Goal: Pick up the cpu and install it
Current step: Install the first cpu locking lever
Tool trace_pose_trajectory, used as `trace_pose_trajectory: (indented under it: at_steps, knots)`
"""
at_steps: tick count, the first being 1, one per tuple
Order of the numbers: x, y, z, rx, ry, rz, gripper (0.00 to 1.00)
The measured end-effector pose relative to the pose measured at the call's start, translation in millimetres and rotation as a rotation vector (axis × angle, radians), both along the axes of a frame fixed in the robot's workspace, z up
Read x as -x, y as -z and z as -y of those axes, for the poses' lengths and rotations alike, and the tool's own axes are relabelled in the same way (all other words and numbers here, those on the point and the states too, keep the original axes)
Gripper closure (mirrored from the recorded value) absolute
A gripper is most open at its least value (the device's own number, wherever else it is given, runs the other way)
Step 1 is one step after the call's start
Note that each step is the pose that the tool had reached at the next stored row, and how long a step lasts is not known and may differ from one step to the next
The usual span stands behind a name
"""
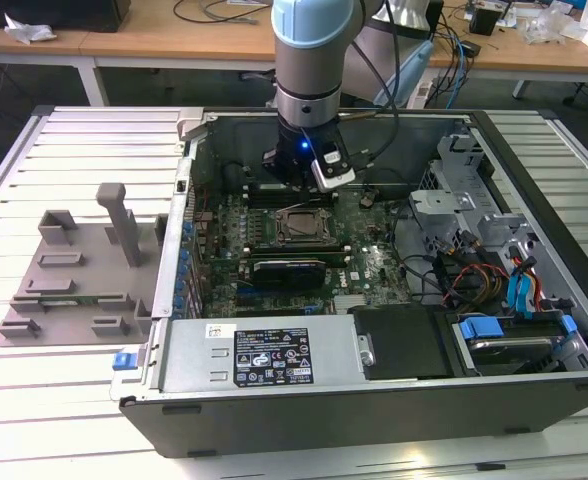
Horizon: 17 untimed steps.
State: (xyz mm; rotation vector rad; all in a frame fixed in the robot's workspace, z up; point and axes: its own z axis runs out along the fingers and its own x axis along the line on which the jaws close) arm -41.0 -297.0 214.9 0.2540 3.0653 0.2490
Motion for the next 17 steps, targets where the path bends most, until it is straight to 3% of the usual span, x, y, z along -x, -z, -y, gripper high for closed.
trace_pose_trajectory:
  at_steps: [3, 11, 17]
  knots:
    - [0.0, 0.0, -2.5, -0.0001, 0.000, 0.0000, 0.89]
    - [1.4, 2.7, -1.7, 0.0001, 0.000, 0.0008, 0.89]
    - [1.4, 6.8, 1.3, 0.0007, 0.000, 0.0014, 0.89]
